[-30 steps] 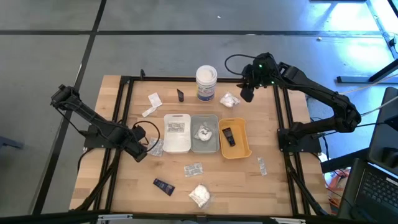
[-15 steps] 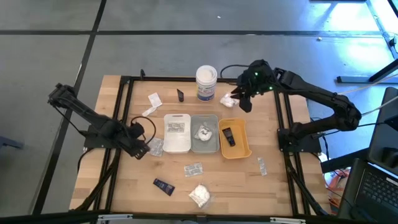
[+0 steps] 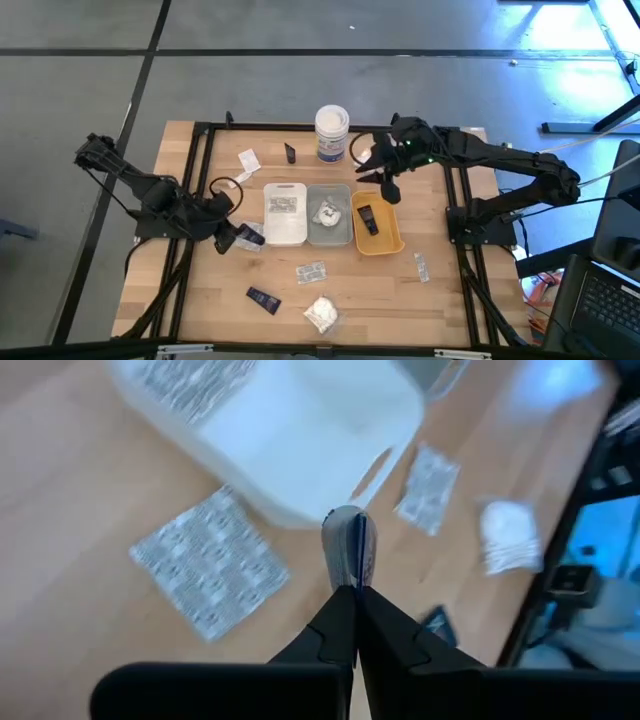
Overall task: Pick & Place Travel size toiletries
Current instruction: Put the blue shave cream into the yellow bin
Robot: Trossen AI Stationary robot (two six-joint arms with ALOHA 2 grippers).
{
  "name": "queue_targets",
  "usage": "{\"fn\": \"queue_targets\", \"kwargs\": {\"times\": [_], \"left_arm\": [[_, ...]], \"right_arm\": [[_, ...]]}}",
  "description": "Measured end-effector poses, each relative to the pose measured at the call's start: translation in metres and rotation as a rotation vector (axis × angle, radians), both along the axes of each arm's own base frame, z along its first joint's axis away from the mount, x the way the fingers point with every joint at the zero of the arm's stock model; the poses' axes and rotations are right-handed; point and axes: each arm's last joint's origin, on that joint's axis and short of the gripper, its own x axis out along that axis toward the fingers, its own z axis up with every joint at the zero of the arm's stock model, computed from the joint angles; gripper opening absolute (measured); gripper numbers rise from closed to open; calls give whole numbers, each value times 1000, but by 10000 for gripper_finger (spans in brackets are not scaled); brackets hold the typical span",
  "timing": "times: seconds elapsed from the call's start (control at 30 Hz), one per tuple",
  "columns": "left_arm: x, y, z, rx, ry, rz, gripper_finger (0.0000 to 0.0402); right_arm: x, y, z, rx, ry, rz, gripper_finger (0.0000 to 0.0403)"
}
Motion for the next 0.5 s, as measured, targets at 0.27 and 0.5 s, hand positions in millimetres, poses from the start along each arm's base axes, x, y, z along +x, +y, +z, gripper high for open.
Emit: {"fn": "queue_targets", "kwargs": {"times": [0.27, 0.5], "left_arm": [[6, 1, 17, 74, -223, -47, 3], [34, 9, 22, 297, -327, -106, 3]], "right_arm": [[18, 18, -5, 21, -29, 59, 144], [48, 30, -27, 25, -12, 109, 163]]}}
